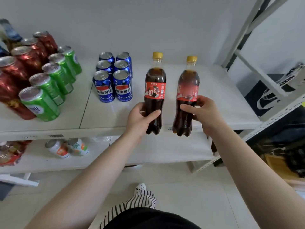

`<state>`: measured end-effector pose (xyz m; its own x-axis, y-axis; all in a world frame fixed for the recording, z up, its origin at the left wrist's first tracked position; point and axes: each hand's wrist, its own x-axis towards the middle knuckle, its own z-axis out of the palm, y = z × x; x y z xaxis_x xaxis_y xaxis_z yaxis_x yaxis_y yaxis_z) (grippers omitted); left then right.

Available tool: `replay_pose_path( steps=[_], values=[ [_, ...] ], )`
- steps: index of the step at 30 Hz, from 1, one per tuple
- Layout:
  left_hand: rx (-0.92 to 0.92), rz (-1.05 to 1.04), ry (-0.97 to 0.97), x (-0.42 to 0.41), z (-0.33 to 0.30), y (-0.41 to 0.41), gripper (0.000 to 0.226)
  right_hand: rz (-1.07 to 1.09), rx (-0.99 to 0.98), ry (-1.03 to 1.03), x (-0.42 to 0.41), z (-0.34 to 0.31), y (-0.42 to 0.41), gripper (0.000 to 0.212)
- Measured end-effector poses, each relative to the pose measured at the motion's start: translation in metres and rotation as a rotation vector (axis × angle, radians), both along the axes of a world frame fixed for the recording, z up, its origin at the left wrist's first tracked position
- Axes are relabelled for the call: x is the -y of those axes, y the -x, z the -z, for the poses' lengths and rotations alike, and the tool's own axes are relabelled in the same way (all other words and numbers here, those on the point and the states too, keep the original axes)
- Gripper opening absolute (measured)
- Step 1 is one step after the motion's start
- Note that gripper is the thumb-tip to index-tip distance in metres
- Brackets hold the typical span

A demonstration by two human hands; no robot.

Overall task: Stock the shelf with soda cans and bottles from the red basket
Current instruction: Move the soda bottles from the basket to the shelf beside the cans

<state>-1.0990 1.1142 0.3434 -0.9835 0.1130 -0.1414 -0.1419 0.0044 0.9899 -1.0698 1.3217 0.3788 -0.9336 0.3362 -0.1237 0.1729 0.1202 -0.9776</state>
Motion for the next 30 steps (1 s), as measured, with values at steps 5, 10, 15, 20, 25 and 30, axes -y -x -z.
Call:
replay_pose_path(
  steps=[5, 10, 15, 20, 25, 30],
  values=[
    [-0.085, -0.016, 0.045, -0.02, -0.004, 0.08, 0.042, 0.117, -0.105, -0.01, -0.011, 0.0, 0.076, 0.057],
    [-0.17, -0.011, 0.134, -0.028, -0.001, 0.129, 0.046, 0.107, -0.181, -0.026, -0.009, 0.011, 0.126, 0.057],
    [-0.215, -0.025, 0.151, -0.036, 0.009, 0.159, 0.052, 0.0, -0.289, -0.029, -0.011, 0.024, 0.156, 0.056],
    [-0.23, -0.008, 0.219, -0.037, 0.015, 0.168, 0.055, -0.084, -0.301, -0.068, -0.019, 0.033, 0.165, 0.058],
    [-0.302, -0.08, 0.411, -0.039, 0.017, 0.161, 0.056, -0.138, -0.271, -0.135, -0.024, 0.045, 0.162, 0.057],
    [-0.4, -0.234, 0.621, -0.049, 0.017, 0.154, 0.053, -0.156, -0.247, -0.168, -0.028, 0.051, 0.166, 0.053]
  ],
)
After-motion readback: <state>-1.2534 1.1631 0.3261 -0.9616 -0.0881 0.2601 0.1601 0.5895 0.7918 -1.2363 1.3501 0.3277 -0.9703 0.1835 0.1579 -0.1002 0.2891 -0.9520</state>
